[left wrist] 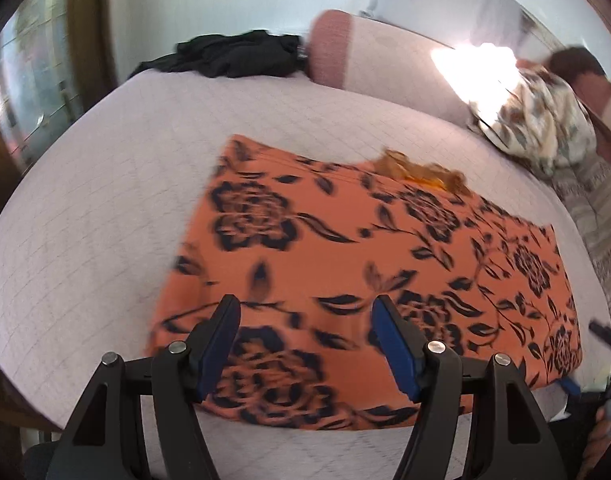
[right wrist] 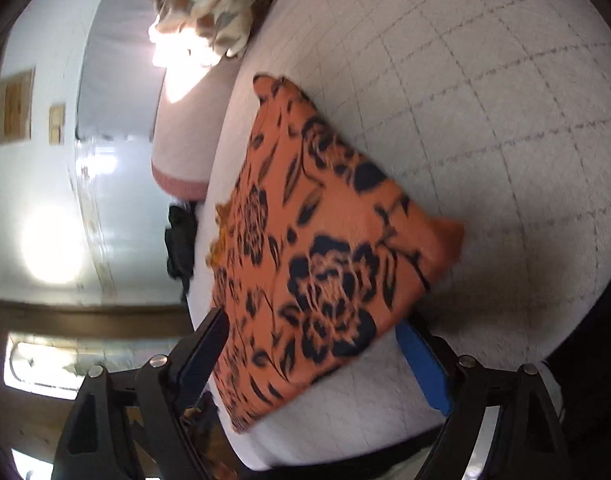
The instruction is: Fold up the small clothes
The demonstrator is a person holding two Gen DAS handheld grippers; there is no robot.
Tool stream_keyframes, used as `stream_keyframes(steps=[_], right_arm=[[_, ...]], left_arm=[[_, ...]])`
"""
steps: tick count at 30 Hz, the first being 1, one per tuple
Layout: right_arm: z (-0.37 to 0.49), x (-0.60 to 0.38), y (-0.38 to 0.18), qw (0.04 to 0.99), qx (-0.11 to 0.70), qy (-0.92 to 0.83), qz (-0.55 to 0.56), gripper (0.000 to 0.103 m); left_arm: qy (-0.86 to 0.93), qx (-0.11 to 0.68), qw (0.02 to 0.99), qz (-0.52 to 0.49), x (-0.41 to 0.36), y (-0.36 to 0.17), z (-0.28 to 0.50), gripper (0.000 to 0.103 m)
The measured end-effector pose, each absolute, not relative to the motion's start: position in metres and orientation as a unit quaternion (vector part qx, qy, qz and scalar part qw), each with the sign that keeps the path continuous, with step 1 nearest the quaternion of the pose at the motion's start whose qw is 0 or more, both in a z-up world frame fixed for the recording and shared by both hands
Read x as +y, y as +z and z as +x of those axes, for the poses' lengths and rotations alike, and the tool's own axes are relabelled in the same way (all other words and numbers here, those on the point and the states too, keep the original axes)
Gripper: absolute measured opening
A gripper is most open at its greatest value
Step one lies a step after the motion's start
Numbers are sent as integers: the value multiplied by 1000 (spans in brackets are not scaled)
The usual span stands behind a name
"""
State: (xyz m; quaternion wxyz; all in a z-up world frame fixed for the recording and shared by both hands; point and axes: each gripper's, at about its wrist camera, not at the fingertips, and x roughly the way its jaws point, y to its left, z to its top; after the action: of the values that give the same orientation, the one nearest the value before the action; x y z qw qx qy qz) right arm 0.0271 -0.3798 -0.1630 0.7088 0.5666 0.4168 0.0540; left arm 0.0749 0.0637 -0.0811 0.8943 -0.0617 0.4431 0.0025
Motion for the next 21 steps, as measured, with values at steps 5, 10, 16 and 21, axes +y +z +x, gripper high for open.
stream_keyframes(steps=[5,10,16,21], right_arm=[[58,-375,-153,737,434,28,518,11],[86,-315,-63,855,414,38,310,9],[78,-134,31,923,339,169,64,8],[72,-5,-28,871,406,278,9,12]], left_arm=[[3,461,887,20,25,-109,85,72],[5,418,904,-92,84,-65,68,72],[98,358,913,-171,198,-33,14,72],[153,354,896,-222,262,-40,-20,72]])
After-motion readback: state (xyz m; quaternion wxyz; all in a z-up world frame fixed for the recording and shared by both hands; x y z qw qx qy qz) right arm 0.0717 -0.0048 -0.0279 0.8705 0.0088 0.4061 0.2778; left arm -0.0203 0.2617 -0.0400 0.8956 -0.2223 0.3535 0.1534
